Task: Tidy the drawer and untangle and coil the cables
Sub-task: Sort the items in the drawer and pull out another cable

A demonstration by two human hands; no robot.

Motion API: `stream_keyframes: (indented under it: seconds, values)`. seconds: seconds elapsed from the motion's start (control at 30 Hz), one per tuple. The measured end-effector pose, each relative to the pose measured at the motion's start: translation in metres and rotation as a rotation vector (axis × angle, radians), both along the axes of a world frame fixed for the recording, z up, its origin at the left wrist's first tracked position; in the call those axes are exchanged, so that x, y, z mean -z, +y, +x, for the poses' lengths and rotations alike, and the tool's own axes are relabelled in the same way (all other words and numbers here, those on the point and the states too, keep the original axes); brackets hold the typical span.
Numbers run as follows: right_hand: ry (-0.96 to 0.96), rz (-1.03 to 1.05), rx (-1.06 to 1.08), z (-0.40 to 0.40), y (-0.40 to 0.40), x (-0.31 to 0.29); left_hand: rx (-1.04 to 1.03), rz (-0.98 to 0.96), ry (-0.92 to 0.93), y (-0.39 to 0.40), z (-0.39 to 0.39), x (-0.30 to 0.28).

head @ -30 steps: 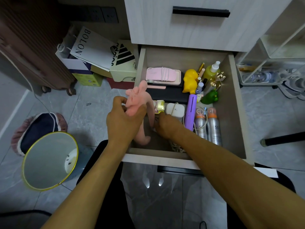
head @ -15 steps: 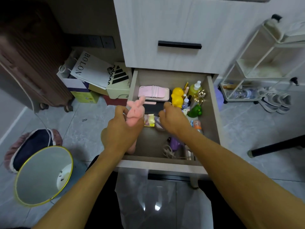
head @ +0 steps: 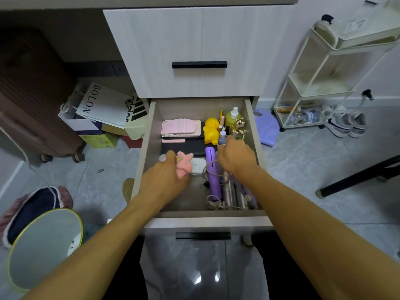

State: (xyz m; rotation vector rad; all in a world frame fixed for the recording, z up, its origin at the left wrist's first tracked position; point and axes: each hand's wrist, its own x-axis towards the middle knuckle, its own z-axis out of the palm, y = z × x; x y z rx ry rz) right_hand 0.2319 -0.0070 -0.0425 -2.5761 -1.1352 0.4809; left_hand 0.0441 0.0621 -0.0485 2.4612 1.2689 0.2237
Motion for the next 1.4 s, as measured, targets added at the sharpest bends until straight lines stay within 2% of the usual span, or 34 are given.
stream_keyframes:
  seconds: [0.17,0.27,0.37,0.5,0.7,0.83,1.0,1.17,1.23,1.4]
  values:
    - [-0.002,-0.087,-0.022,0.008,-0.012,0.021,0.09,-0.073,0.185,-0.004,0.01,0.02]
    - [-0.064,-0.165,-0.055,0.013,-0.01,0.022,0.137,-0.076,0.322,-0.011,0.017,0.025]
    - [-0.184,-0.236,-0.147,0.013,-0.009,0.019,0.163,-0.11,0.368,-0.019,0.022,0.025]
    - [-0.298,-0.259,-0.188,0.013,-0.012,0.02,0.162,-0.129,0.371,-0.024,0.024,0.022]
    - [-0.374,-0.084,-0.247,0.007,-0.033,0.032,0.116,-0.069,0.323,-0.02,0.017,0.023]
    - [-0.401,-0.115,-0.301,0.005,-0.039,0.031,0.085,-0.119,0.301,-0.015,0.016,0.021]
    - [-0.387,-0.12,-0.406,0.007,-0.045,0.014,0.068,-0.221,0.272,-0.013,0.013,0.017]
    - [-0.357,-0.074,-0.501,-0.001,-0.047,0.003,0.094,-0.541,0.114,-0.007,0.001,0.012]
    - [-0.25,-0.098,-0.498,-0.007,-0.044,0.0,0.115,-0.504,0.108,-0.005,-0.003,0.007]
    - [-0.058,-0.218,-0.576,-0.024,-0.03,0.017,0.1,-0.33,0.24,0.001,-0.008,-0.003]
